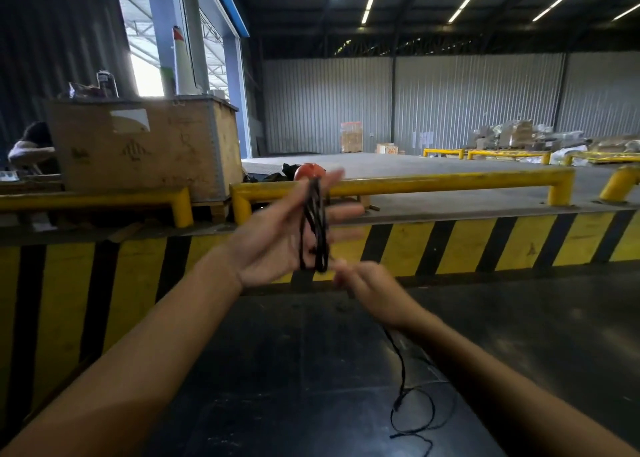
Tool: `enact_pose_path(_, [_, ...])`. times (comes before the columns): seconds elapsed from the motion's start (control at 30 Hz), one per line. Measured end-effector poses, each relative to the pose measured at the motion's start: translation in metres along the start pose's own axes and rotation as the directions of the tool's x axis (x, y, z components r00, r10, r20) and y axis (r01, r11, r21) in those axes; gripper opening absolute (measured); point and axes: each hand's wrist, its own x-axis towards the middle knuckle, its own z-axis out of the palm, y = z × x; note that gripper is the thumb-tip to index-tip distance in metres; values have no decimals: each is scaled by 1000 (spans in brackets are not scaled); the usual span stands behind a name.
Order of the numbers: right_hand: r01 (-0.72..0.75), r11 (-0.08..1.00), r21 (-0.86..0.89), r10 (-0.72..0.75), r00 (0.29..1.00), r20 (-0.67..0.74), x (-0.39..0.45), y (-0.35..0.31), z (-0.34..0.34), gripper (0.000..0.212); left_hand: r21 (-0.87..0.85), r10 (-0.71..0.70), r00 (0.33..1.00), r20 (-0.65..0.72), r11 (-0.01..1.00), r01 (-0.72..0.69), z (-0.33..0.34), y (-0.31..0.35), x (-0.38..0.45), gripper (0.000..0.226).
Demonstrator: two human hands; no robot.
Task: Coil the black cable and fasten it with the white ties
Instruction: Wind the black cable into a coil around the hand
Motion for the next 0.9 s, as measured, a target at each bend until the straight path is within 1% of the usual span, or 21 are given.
enact_pose_path(0.07, [76,994,-81,-59,980,188,-12,-11,23,26,-36,187,970,-153,980,-194,-4,17,4,40])
enact_pose_path(0.1, [120,984,-135,-80,961,266,-16,-16,30,21,-2,236,945,-226,970,-243,-7,23,5,38])
enact_pose_path(0.13, [156,971,-180,-92,943,320,-17,-21,32,17,85,252,925,-285,968,-237,-12,25,6,38])
enact_pose_path(0.17, [171,964,-203,-95,936,339,-15,-26,26,14,233,249,911,-329,956,-177,-18,23,7,38])
enact_pose_path(0.2, [170,961,-219,-90,938,333,-11,-31,15,13,414,235,903,-359,907,-71,-23,19,8,39])
enact_pose_path(0.27, [173,944,-282,-90,955,284,2,-39,-14,11,680,174,902,-395,716,160,-32,5,5,44])
enact_pose_path(0.37, [157,921,-357,-87,975,206,18,-41,-56,9,820,26,914,-405,453,350,-39,-10,-2,42])
enact_pose_path(0.43, [120,933,-339,-63,983,175,24,-38,-73,7,856,-92,889,-449,240,458,-36,-13,-5,35])
enact_pose_path(0.47, [116,930,-348,-67,986,150,27,-38,-79,6,855,-142,867,-478,152,496,-35,-15,-7,36])
enact_pose_path(0.5, [115,927,-357,-80,991,111,30,-37,-83,4,842,-183,842,-507,100,530,-32,-17,-8,39])
enact_pose_path(0.53, [115,928,-355,-102,993,53,33,-36,-87,2,824,-237,818,-524,100,557,-30,-18,-10,41])
enact_pose_path(0.57, [114,929,-351,-130,991,-22,35,-33,-90,3,800,-313,800,-512,163,577,-28,-20,-12,43])
enact_pose_path(0.6, [117,930,-347,-161,982,-101,37,-30,-90,4,763,-404,793,-456,281,582,-26,-21,-14,43])
enact_pose_path(0.63, [120,933,-338,-186,968,-169,37,-27,-87,5,701,-483,803,-349,434,566,-25,-22,-16,42])
enact_pose_path(0.67, [118,940,-320,-194,956,-218,36,-23,-81,4,605,-517,828,-217,595,530,-24,-23,-17,41])
enact_pose_path(0.7, [109,950,-293,-181,955,-234,34,-19,-72,4,468,-495,865,-88,745,474,-21,-23,-18,40])
enact_pose_path(0.73, [95,962,-257,-149,968,-201,29,-16,-60,9,296,-429,903,23,865,404,-17,-21,-16,43])
enact_pose_path(0.77, [83,974,-212,-109,988,-113,23,-13,-44,16,123,-333,938,102,939,320,-13,-19,-13,45])
enact_pose_path(0.8, [75,985,-157,-75,997,7,14,-10,-25,22,-13,-224,967,125,974,227,-9,-18,-9,47])
enact_pose_path(0.83, [74,991,-109,-63,992,106,6,-8,-6,26,-86,-129,988,84,987,136,-5,-17,-3,46])
enact_pose_path(0.9, [85,995,-58,-75,985,157,-6,-9,24,31,-68,14,993,-121,997,-22,-1,-20,8,42])
